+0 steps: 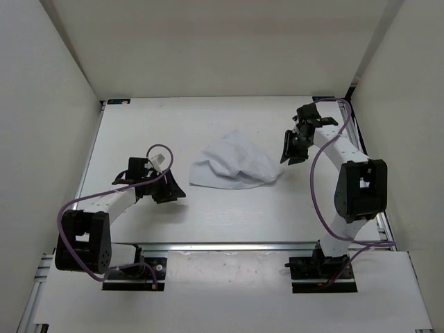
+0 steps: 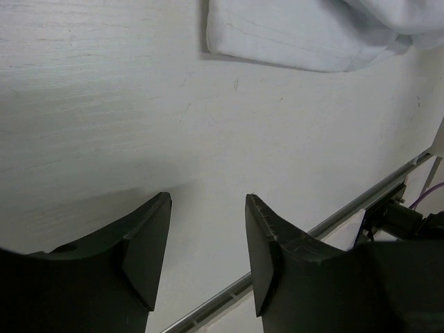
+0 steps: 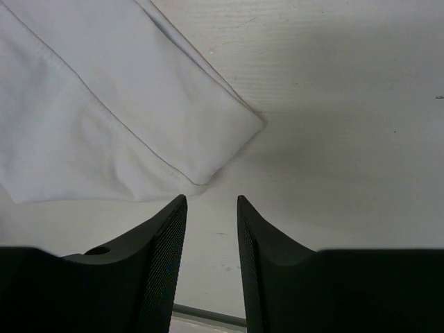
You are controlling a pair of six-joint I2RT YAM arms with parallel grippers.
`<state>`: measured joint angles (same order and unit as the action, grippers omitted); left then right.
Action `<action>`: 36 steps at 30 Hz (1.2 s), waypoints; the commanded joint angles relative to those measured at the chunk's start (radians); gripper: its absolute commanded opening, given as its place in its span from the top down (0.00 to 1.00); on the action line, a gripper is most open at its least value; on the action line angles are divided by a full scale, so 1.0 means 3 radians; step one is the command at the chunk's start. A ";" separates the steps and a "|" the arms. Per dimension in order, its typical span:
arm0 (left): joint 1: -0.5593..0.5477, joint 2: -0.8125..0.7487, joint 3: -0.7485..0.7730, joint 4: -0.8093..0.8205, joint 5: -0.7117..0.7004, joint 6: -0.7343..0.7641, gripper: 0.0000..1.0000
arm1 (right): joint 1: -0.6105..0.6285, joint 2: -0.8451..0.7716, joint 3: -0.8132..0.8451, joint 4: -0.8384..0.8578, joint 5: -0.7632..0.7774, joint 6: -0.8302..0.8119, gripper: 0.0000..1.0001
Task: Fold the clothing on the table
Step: Flatten the skirt out
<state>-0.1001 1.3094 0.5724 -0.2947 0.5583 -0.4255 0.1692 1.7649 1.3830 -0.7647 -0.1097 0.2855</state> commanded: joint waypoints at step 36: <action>0.0042 0.0007 0.0035 -0.0030 0.0143 0.0186 0.44 | -0.0308 -0.0454 -0.1583 0.1679 -0.0324 0.2060 0.61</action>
<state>-0.0940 1.3350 0.5762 -0.3191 0.5701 -0.3744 0.0616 1.5806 0.8700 -0.2970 -0.2165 0.8837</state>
